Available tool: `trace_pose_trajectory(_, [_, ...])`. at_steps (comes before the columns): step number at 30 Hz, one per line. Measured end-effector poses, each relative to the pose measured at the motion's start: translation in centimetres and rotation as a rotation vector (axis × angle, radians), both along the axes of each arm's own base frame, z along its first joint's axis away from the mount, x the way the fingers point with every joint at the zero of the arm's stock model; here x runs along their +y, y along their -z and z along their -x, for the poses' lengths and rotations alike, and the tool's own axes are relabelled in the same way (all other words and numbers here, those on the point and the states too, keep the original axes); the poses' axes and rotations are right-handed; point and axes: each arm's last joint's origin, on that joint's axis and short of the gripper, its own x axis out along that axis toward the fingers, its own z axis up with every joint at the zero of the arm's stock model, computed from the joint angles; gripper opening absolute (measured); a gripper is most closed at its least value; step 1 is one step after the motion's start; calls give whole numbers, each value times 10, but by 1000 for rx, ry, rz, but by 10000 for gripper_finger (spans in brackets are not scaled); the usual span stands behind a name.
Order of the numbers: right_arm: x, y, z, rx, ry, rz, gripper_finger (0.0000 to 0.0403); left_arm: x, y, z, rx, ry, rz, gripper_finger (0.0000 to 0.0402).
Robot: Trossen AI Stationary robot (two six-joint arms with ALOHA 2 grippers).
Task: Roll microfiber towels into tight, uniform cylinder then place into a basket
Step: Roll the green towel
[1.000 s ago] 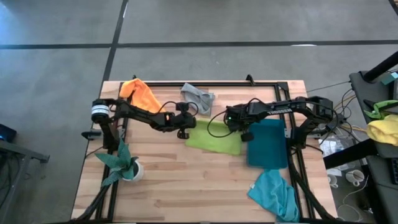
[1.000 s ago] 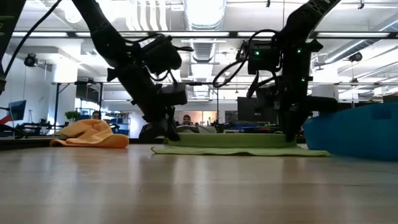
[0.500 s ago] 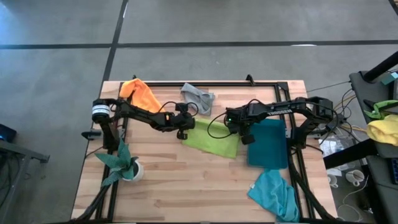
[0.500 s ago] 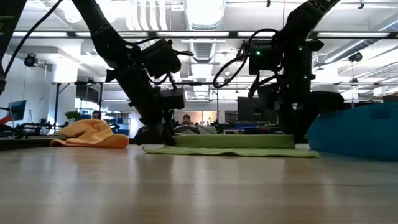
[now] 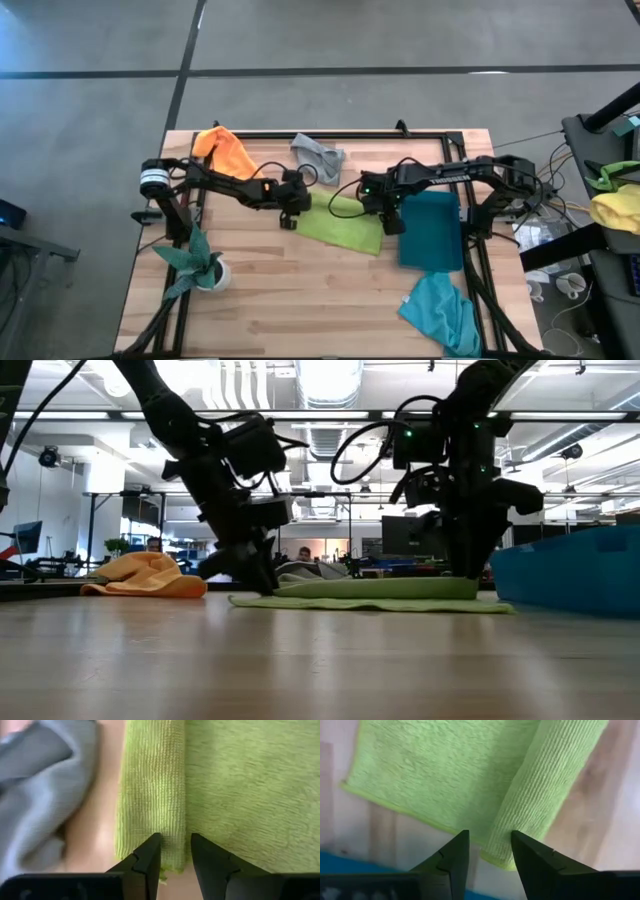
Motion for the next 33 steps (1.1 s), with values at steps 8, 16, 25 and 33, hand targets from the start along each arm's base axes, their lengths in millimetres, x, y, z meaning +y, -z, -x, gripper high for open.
trace_pose_trajectory(8, [21, 8, -4, -44, 37, -15, 137, -2, 0, 3, 32, 11, 16, 93])
trace_pose_trajectory(16, [26, 8, -4, -35, 59, -13, 137, -7, -12, 10, 27, 22, 33, 93])
trace_pose_trajectory(25, [32, -12, -16, -67, 223, 59, 136, -17, -6, 18, 80, 3, 88, 93])
trace_pose_trajectory(33, [75, 9, -42, -196, 231, -1, 136, -40, 0, 21, 90, 26, 121, 93])
